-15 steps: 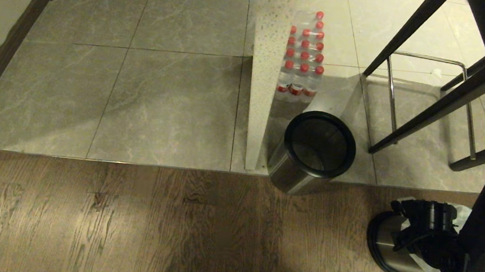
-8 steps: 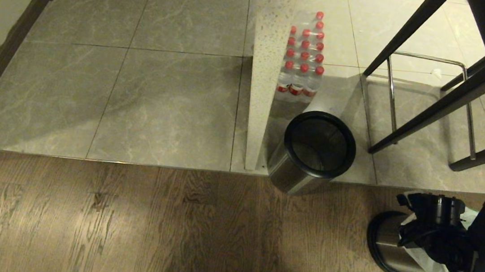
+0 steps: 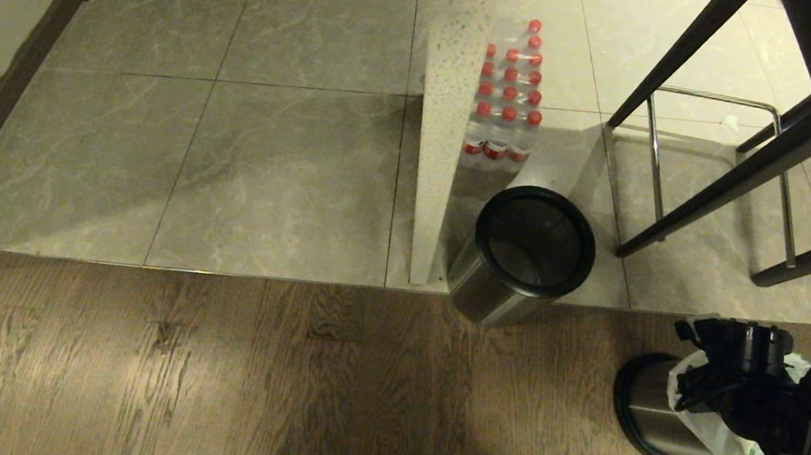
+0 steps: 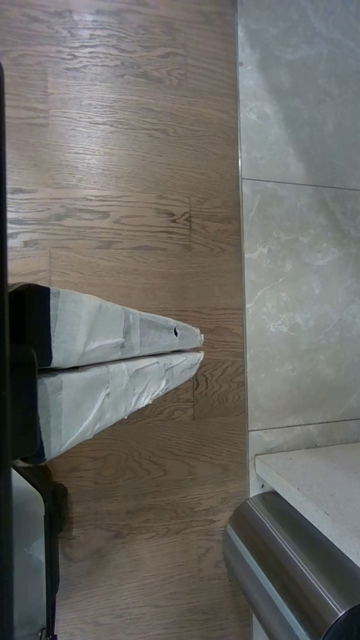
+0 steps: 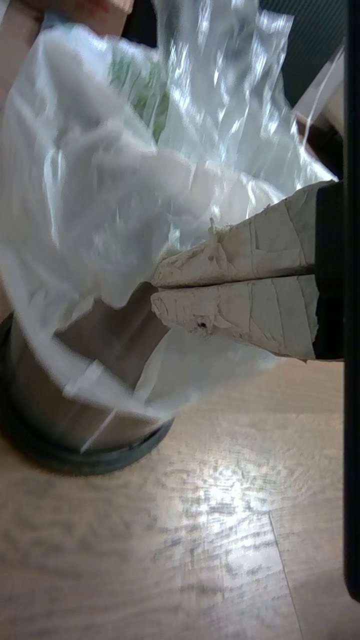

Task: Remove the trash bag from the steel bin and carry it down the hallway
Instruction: Pick up the trash bag

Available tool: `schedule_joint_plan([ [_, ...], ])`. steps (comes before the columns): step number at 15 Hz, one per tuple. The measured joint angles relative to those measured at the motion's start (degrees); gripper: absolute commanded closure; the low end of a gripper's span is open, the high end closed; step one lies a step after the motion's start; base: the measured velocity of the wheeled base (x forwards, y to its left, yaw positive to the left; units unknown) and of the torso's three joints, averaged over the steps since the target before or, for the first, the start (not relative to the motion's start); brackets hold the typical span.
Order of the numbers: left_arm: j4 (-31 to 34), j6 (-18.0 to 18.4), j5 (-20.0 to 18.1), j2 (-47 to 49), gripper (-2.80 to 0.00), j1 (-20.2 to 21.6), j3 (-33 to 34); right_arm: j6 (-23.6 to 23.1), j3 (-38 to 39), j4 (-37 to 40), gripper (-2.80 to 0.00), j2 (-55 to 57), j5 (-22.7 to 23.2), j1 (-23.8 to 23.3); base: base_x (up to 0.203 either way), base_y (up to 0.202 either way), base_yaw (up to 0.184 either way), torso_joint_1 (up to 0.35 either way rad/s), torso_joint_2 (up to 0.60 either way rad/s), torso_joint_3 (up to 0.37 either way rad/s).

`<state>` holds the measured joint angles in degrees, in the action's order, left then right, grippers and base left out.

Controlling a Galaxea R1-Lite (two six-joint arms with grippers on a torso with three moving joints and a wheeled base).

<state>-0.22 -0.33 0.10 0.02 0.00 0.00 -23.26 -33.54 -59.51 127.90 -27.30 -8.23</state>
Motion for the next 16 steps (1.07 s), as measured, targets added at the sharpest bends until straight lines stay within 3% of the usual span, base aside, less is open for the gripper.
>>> schedule_joint_plan([
  [9, -0.02, 0.02, 0.03, 0.00, 0.00, 0.00, 0.00, -2.50, 3.28, 2.27, 0.00, -7.90, -2.41, -2.97, 0.000, 0.000, 0.000, 0.000, 0.00, 0.000],
  [16, -0.02, 0.02, 0.01, 0.00, 0.00, 0.00, 0.00, -1.49, 7.93, 6.46, 0.00, -10.84, -1.96, -10.21, 0.000, 0.000, 0.000, 0.000, 0.00, 0.000],
])
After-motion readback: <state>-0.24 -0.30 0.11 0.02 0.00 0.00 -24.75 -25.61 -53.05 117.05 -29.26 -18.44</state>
